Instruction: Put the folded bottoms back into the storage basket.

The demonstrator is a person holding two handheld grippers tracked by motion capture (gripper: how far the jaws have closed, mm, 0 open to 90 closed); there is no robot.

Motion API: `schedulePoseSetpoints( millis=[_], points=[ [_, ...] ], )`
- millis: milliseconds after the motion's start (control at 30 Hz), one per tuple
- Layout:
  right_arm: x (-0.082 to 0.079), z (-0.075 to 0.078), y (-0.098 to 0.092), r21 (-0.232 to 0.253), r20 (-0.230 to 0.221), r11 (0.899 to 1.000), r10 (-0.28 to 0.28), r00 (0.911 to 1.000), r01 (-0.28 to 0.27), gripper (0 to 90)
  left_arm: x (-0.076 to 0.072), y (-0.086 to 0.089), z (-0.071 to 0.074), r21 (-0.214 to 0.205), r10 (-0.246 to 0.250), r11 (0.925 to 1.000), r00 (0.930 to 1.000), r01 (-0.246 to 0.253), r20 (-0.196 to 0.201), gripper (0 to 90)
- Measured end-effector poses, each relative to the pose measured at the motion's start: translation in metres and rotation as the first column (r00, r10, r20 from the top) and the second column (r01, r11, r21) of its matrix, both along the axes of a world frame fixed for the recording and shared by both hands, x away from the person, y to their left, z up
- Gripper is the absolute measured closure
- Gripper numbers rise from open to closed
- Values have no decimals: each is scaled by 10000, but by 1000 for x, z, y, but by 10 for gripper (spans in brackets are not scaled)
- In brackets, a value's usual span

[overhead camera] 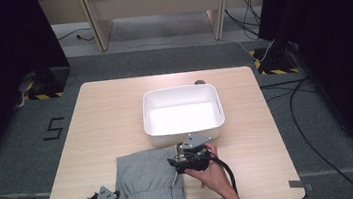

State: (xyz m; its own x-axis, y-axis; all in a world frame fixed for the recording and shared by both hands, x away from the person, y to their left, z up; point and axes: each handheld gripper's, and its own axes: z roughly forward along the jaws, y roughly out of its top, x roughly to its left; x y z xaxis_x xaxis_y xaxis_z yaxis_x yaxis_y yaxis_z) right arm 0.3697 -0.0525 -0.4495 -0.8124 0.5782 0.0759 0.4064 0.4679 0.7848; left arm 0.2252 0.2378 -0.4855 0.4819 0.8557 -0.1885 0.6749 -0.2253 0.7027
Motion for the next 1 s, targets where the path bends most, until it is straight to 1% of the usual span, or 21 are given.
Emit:
schedulePoseSetpoints(
  millis=[33, 100, 133, 167, 200, 333, 367, 400, 467, 500, 533, 633, 667, 700, 733, 767, 800, 867, 900, 933, 1000],
  points=[
    [0, 0, 0, 0, 0, 10000, 0, 10000, 0, 288, 1, 0, -1, 24, 16, 10000, 10000, -16, -49, 120],
    [5, -4, 8, -225, -54, 9997, 87, 9999, -88, 279, 4, 1, -5, -10, 150, 9999, 9999, -150, 40, 55],
    [8, -10, 17, -662, 100, 9978, 96, 9999, -90, 257, 4, 2, -5, -1, 125, 9999, 9999, -125, 28, 25],
    [8, -10, 17, -662, 100, 9978, 96, 9999, -90, 257, 4, 2, -5, -1, 125, 9999, 9999, -125, 28, 28],
    [10, -13, 21, -924, 163, 9957, 83, 9998, -68, 241, 4, 2, -5, -39, 136, 9999, 9999, -136, 18, 28],
    [12, -29, 30, -1671, -188, 9858, 158, 9997, -188, 221, 5, 2, -7, 78, 106, 9999, 9999, -107, 69, 7],
    [12, -32, 31, -1595, -231, 9870, 156, 9996, -191, 234, 5, 3, -7, 134, 85, 9999, 9999, -86, 60, 7],
    [11, -35, 29, -1293, -595, 9916, -36, 9982, -42, 263, 5, 3, -7, 163, 78, 9998, 10000, -79, 36, 3],
    [10, -36, 27, -1130, -741, 9936, -87, 9972, 3, 285, 6, 3, -7, 143, 54, 9999, 10000, -54, 6, 1],
    [6, -37, 23, -772, -977, 9969, -211, 9950, 136, 318, 6, 4, -7, 145, -15, 9999, 10000, 15, 10, 3],
    [3, -37, 22, -698, -1085, 9974, -268, 9937, 193, 319, 7, 6, -7, 140, -40, 9999, 10000, 40, 31, 7],
    [-7, -35, 22, -816, -1148, 9964, -342, 9928, 248, 318, 12, 18, -7, 234, 158, 9996, 9999, -157, -44, 0],
    [-11, -34, 21, -871, -1038, 9960, -283, 9942, 192, 316, 14, 22, -8, 250, 242, 9994, 9997, -241, -56, 0],
    [-15, -33, 20, -910, -1077, 9957, -297, 9937, 199, 312, 14, 26, -7, 179, 180, 9997, 9998, -177, -132, 0],
    [-19, -31, 18, -935, -1207, 9954, -311, 9922, 198, 310, 14, 29, -6, -138, 85, 9999, 9998, -87, -160, 13],
    [-21, -28, 15, -904, -1280, 9956, -350, 9912, 235, 309, 14, 29, -6, -325, -89, 9994, 9999, 85, -102, 56],
    [-25, -23, 7, -777, -1355, 9965, -419, 9899, 316, 303, 13, 28, -5, -302, -269, 9992, 9996, 268, -18, 130],
    [-26, -21, 4, -739, -1309, 9965, -485, 9902, 390, 296, 13, 23, -6, 9, -461, 9989, 9989, 461, 103, 129],
    [-28, -16, -3, -832, -1117, 9954, -576, 9921, 484, 285, 13, 23, -6, -13, -412, 9991, 9991, 412, 103, 116],
    [-28, -16, -3, -832, -1117, 9954, -576, 9921, 484, 285, 12, 23, -6, -27, -408, 9992, 9991, 408, 108, 116],
    [-29, -10, -11, -577, -1086, 9966, -645, 9920, 585, 276, 12, 25, -6, -214, -311, 9993, 9995, 312, 32, 133]
  ],
)
